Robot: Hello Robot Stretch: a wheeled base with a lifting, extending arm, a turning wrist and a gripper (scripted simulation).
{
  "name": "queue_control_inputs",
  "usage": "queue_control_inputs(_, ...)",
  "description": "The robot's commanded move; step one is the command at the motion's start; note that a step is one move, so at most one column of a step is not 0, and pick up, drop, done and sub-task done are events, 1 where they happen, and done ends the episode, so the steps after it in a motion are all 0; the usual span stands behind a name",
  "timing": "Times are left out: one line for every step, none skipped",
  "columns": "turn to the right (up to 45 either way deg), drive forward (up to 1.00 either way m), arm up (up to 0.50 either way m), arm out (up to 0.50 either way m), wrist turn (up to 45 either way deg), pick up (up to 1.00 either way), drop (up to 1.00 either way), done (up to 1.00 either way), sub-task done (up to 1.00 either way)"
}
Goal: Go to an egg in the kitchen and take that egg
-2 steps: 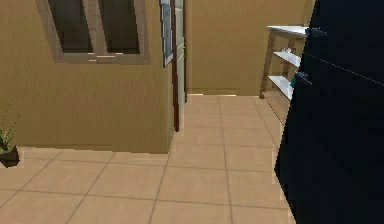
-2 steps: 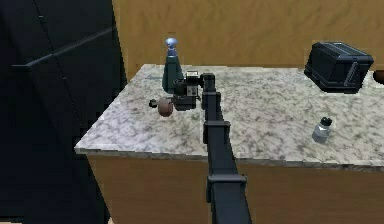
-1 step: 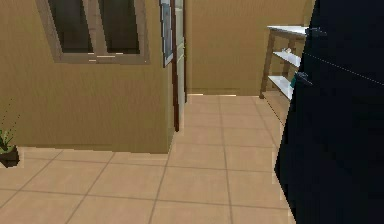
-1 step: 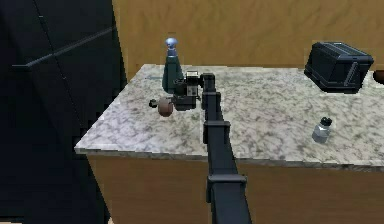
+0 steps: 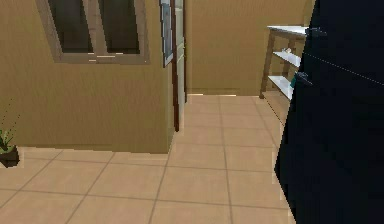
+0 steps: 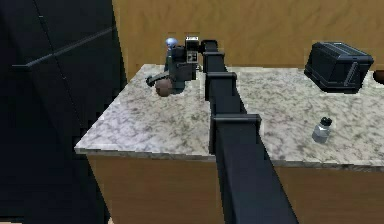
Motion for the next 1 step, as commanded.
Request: queue_control_inputs(0.0, 0.0, 0.0, 0.0, 0.0, 0.0, 0.0, 1.0, 0.0)
